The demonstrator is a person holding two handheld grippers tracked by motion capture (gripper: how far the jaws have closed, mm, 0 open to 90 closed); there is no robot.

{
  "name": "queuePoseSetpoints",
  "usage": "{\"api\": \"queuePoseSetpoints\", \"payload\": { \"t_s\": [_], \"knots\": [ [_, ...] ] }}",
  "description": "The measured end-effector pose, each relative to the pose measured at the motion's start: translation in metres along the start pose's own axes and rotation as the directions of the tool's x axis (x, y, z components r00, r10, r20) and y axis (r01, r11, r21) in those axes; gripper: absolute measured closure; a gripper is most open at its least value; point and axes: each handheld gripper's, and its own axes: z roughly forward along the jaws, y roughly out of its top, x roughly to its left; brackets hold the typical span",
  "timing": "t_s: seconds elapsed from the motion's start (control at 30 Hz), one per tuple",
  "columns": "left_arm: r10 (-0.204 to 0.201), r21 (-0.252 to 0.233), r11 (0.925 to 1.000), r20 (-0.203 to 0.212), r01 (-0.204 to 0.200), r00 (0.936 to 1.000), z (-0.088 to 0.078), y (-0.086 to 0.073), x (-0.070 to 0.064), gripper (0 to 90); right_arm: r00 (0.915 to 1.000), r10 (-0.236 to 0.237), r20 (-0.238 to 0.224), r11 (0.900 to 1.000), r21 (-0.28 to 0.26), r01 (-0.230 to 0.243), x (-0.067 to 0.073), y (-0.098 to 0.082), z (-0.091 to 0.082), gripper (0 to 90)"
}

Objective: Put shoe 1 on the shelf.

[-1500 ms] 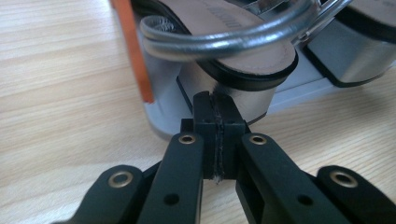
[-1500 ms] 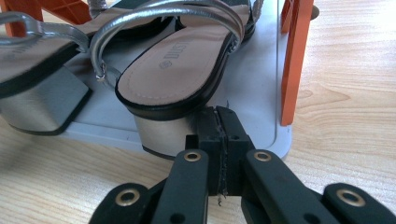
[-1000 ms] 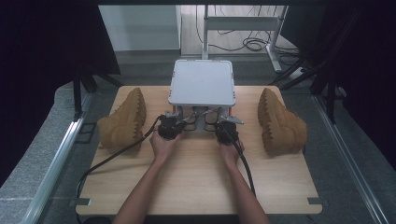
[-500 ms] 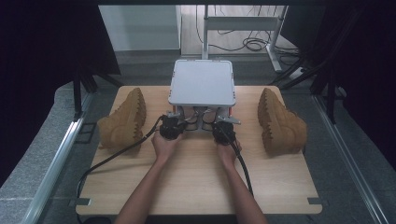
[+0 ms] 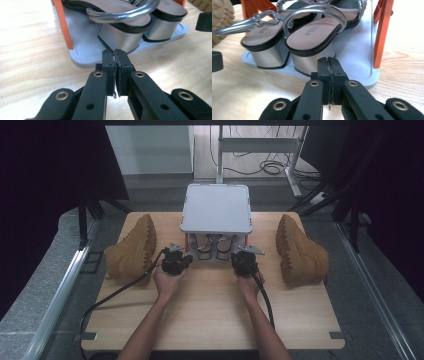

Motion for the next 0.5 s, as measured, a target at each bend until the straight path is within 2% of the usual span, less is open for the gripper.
{"api": "queuePoseSetpoints", "payload": {
  "t_s": [0.13, 0.23, 0.27, 0.33, 0.5],
  "knots": [
    [0.000, -0.020, 0.9998, 0.015, 0.001, 0.9999, -0.012, -0.004, -0.001, 84.1, 0.9998, -0.004, -0.021, 1.000, 0.002, 0.004, -0.002, -0.003, -0.010, 85.4],
    [0.005, -0.026, 0.9997, 0.035, -0.004, 0.9994, -0.026, -0.010, -0.002, 74.6, 0.9980, -0.017, -0.062, 1.000, 0.010, 0.018, -0.006, -0.008, -0.023, 76.6],
    [0.005, -0.026, 0.9997, 0.035, -0.004, 0.9994, -0.026, -0.010, -0.002, 72.5, 0.9980, -0.017, -0.062, 1.000, 0.010, 0.018, -0.006, -0.008, -0.023, 76.6],
    [0.015, -0.019, 0.9997, 0.053, -0.014, 0.9985, -0.032, -0.014, -0.001, 69.5, 0.9964, -0.032, -0.079, 0.999, 0.028, 0.034, -0.007, -0.011, -0.032, 70.8],
    [0.015, 0.016, 0.9997, 0.075, -0.016, 0.9971, -0.042, -0.028, 0.002, 62.1, 0.9919, -0.040, -0.121, 0.998, 0.033, 0.044, -0.007, -0.018, -0.044, 65.3]
  ]
}}
